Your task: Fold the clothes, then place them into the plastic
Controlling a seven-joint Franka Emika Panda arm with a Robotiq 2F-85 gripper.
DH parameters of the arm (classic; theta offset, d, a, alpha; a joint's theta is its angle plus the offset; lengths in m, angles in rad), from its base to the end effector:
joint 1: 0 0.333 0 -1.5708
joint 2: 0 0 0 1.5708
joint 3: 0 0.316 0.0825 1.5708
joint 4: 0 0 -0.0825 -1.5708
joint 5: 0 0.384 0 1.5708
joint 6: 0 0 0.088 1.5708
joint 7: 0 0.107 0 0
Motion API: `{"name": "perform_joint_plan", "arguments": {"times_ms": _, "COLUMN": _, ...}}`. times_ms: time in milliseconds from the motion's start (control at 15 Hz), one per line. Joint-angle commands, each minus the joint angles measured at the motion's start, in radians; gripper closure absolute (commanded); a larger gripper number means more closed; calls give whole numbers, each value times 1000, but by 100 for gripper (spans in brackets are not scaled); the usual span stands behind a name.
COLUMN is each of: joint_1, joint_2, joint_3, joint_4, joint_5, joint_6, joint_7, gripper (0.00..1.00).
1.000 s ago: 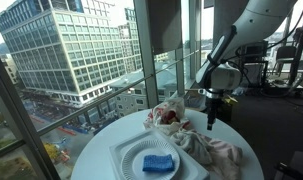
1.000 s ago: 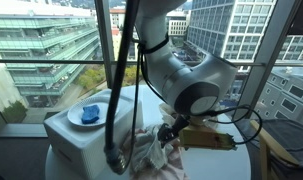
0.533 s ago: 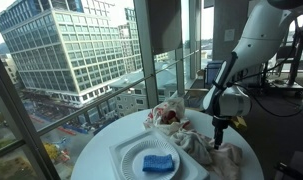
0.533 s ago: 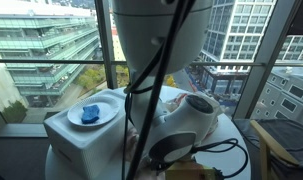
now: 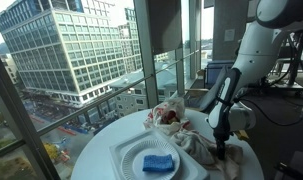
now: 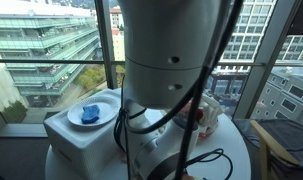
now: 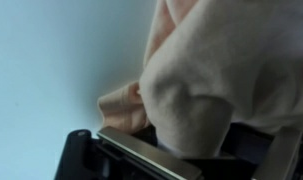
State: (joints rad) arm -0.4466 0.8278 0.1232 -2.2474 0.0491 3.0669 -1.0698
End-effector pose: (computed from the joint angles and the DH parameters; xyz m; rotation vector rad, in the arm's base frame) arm 0.4622 -0.1478 0.0034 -2.9006 -0.9903 -0.0870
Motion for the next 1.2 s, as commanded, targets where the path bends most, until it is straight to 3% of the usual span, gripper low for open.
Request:
{"name": "perform_joint_plan", "arguments": {"times_ms": 0, "joint_1": 8, "joint_2": 15, "joint_3": -35, "joint_4": -3, "joint_5": -95, "joint_6": 15, "joint_7": 67, "gripper": 66}}
{"name": "perform_joint_plan", "arguments": {"times_ms": 333, "joint_1": 259, "joint_2": -61, "joint_3": -332, "joint_4": -73, "joint_5": -180, "joint_6": 93, "joint_7": 296, "gripper": 100}}
{"name": "perform_joint_plan", "arguments": {"times_ms": 600, "joint_1": 437, "joint_2": -62, "joint_3": -522, "joint_4": -135, "joint_5": -219, "joint_6": 335, "joint_7": 432, "gripper": 100}}
{"name": "perform_joint_plan", "arguments": {"times_ms": 733, "joint_1": 515, "joint_2": -68, "joint_3": -583, "joint_4": -181, "joint_5": -195, "joint_6": 476, "joint_7": 454, "gripper": 99}}
{"name": "perform_joint_plan", "arguments": {"times_ms": 867, "joint_1": 566, "joint_2": -71, "joint_3": -606, "joint_4": -226, "joint_5": -182, "joint_6": 617, "joint_7": 436, "gripper": 98}}
{"name": "perform_joint_plan", "arguments": {"times_ms": 1133, "joint_1": 531, "joint_2": -118, "joint_3": -528, "joint_4": -295, "joint_5": -262, "joint_6": 772, "joint_7": 398, "gripper": 98}}
